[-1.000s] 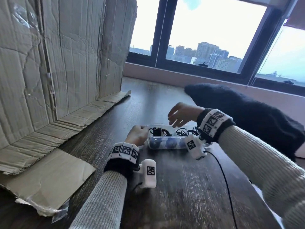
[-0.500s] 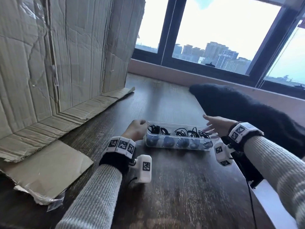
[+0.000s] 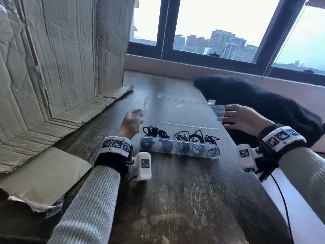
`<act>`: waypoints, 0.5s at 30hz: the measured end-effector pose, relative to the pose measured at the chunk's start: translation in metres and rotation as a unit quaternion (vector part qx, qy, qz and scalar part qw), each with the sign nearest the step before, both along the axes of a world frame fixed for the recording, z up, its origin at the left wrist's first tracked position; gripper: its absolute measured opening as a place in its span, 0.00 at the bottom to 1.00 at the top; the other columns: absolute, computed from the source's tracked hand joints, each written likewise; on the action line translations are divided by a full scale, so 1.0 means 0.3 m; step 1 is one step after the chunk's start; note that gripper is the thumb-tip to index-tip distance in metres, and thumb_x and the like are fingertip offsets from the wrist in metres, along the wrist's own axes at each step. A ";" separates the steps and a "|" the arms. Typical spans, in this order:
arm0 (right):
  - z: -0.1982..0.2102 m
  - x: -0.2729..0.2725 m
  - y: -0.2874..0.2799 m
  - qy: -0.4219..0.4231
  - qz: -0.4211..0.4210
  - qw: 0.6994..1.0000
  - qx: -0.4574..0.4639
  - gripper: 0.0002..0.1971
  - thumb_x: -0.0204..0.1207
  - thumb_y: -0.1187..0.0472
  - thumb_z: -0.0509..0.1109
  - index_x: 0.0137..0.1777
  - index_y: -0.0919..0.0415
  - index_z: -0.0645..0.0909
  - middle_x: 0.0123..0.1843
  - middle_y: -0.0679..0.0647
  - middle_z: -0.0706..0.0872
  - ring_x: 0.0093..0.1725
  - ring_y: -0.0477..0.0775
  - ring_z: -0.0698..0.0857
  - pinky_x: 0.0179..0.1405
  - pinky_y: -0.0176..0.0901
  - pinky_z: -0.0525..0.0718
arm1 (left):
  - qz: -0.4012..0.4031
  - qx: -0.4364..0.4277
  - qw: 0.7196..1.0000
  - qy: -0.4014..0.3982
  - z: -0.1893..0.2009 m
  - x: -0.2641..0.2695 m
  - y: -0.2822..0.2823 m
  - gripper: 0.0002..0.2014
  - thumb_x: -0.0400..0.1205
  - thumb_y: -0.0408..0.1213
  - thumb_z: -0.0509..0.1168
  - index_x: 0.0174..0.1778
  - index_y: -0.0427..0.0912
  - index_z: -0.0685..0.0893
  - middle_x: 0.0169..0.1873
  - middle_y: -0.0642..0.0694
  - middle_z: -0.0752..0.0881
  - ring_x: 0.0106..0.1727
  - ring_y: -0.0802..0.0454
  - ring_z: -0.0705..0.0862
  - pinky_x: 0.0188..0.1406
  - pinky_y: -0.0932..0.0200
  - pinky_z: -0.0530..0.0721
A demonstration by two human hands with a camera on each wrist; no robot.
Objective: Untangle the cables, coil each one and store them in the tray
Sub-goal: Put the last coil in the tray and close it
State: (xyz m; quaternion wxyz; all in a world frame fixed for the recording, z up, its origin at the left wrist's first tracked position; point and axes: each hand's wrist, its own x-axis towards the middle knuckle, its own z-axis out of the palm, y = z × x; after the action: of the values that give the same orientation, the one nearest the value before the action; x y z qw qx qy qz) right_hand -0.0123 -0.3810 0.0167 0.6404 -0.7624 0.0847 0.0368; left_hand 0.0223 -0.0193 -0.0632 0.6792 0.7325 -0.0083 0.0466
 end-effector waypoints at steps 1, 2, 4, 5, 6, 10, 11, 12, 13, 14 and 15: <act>0.015 -0.034 0.011 -0.013 0.009 0.999 -0.033 0.12 0.82 0.52 0.58 0.54 0.52 0.82 0.52 0.54 0.90 0.50 0.53 0.88 0.58 0.54 0.75 | -0.009 -0.015 1.000 -0.015 0.013 -0.016 -0.005 0.22 0.89 0.45 0.48 0.74 0.35 0.68 0.67 0.42 0.78 0.63 0.45 0.80 0.48 0.55 0.81; 0.024 -0.069 0.022 -0.019 0.023 0.996 -0.082 0.15 0.83 0.48 0.57 0.56 0.53 0.83 0.51 0.54 0.91 0.51 0.53 0.88 0.60 0.55 0.74 | -0.019 -0.033 0.999 -0.032 0.020 -0.027 -0.010 0.23 0.90 0.47 0.45 0.74 0.36 0.69 0.67 0.43 0.79 0.63 0.46 0.79 0.47 0.58 0.79; 0.028 -0.139 0.057 -0.016 0.072 0.978 -0.193 0.23 0.83 0.40 0.55 0.59 0.52 0.85 0.51 0.55 0.92 0.53 0.49 0.89 0.59 0.51 0.75 | -0.033 -0.075 0.995 -0.058 0.035 -0.051 -0.012 0.26 0.90 0.49 0.41 0.74 0.37 0.72 0.65 0.44 0.81 0.61 0.46 0.81 0.45 0.61 0.77; 0.023 -0.170 0.077 -0.014 0.097 0.964 -0.248 0.25 0.82 0.38 0.55 0.60 0.52 0.86 0.51 0.54 0.92 0.55 0.47 0.88 0.57 0.48 0.76 | -0.034 -0.085 0.993 -0.069 0.044 -0.060 -0.011 0.27 0.90 0.49 0.40 0.72 0.37 0.75 0.63 0.43 0.83 0.59 0.47 0.83 0.44 0.61 0.78; 0.013 -0.196 0.097 -0.018 0.111 0.947 -0.300 0.24 0.80 0.38 0.57 0.60 0.50 0.87 0.52 0.51 0.92 0.57 0.46 0.87 0.56 0.46 0.77 | -0.041 -0.084 0.992 -0.080 0.051 -0.065 -0.007 0.26 0.90 0.49 0.41 0.70 0.37 0.77 0.60 0.43 0.85 0.56 0.48 0.85 0.43 0.62 0.81; -0.004 -0.256 0.167 -0.027 0.170 0.858 -0.485 0.22 0.75 0.34 0.63 0.67 0.37 0.81 0.67 0.40 0.84 0.64 0.44 0.83 0.64 0.41 0.79 | -0.126 0.019 0.987 -0.094 0.058 -0.073 0.003 0.18 0.89 0.42 0.52 0.56 0.39 0.86 0.55 0.44 0.88 0.56 0.45 0.87 0.62 0.51 0.83; -0.005 -0.268 0.184 -0.021 0.188 0.833 -0.520 0.22 0.76 0.35 0.62 0.70 0.34 0.77 0.70 0.40 0.81 0.66 0.45 0.81 0.66 0.41 0.77 | -0.152 0.058 0.983 -0.086 0.055 -0.079 0.004 0.16 0.88 0.43 0.55 0.53 0.41 0.87 0.55 0.43 0.88 0.58 0.42 0.87 0.65 0.45 0.81; -0.009 -0.275 0.199 -0.019 0.196 0.808 -0.555 0.22 0.78 0.35 0.60 0.72 0.33 0.75 0.73 0.41 0.79 0.67 0.46 0.80 0.67 0.41 0.75 | -0.172 0.099 0.978 -0.072 0.046 -0.074 0.007 0.14 0.86 0.45 0.60 0.51 0.44 0.88 0.55 0.44 0.89 0.59 0.40 0.86 0.67 0.42 0.80; -0.013 -0.280 0.212 -0.023 0.197 0.783 -0.589 0.22 0.79 0.35 0.59 0.73 0.33 0.74 0.74 0.43 0.78 0.68 0.48 0.80 0.67 0.42 0.74 | -0.183 0.152 0.970 -0.057 0.045 -0.077 0.011 0.12 0.82 0.49 0.65 0.50 0.48 0.90 0.54 0.46 0.90 0.59 0.41 0.86 0.68 0.41 0.79; -0.018 -0.281 0.221 -0.029 0.195 0.762 -0.616 0.22 0.80 0.36 0.58 0.72 0.34 0.74 0.73 0.46 0.77 0.68 0.49 0.79 0.65 0.41 0.72 | -0.196 0.209 0.957 -0.045 0.053 -0.084 0.011 0.11 0.78 0.53 0.69 0.50 0.53 0.90 0.55 0.50 0.90 0.59 0.46 0.86 0.69 0.44 0.78; -0.022 -0.280 0.227 -0.035 0.193 0.749 -0.633 0.21 0.80 0.37 0.59 0.71 0.34 0.76 0.72 0.49 0.77 0.67 0.50 0.78 0.63 0.40 0.71 | -0.216 0.266 0.939 -0.028 0.070 -0.103 0.009 0.11 0.76 0.54 0.71 0.51 0.57 0.90 0.58 0.54 0.88 0.60 0.52 0.85 0.69 0.49 0.78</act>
State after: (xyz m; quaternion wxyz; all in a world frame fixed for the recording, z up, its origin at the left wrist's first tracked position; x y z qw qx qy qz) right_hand -0.0962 -0.3129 0.0101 -0.0074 -0.9940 -0.0832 0.0707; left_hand -0.0085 -0.0167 -0.0422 0.4526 0.8654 -0.1975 -0.0847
